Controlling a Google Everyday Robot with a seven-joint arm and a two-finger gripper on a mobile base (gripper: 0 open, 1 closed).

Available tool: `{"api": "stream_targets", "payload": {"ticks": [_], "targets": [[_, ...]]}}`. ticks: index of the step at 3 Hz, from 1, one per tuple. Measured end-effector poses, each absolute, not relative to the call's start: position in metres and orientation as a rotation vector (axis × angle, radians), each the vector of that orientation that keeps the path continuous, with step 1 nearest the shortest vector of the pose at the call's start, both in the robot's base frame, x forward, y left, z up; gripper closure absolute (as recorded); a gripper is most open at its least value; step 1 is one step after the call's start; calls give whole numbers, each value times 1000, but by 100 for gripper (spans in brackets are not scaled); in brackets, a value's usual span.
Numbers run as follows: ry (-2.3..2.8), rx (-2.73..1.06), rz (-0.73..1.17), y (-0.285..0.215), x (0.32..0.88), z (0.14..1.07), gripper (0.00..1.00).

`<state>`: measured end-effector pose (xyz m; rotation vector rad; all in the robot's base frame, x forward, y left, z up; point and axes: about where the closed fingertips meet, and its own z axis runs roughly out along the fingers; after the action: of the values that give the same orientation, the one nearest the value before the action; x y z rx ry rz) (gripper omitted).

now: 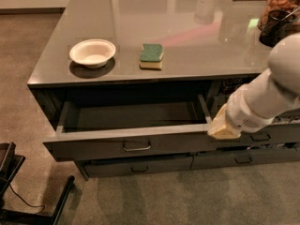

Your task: Close top drawer

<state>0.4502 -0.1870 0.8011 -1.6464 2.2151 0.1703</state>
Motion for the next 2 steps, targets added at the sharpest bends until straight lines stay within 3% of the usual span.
{"api": "stream_targets", "payload": {"ticks": [2], "targets": [[2234,-1592,481,-162,443,684,100]]}}
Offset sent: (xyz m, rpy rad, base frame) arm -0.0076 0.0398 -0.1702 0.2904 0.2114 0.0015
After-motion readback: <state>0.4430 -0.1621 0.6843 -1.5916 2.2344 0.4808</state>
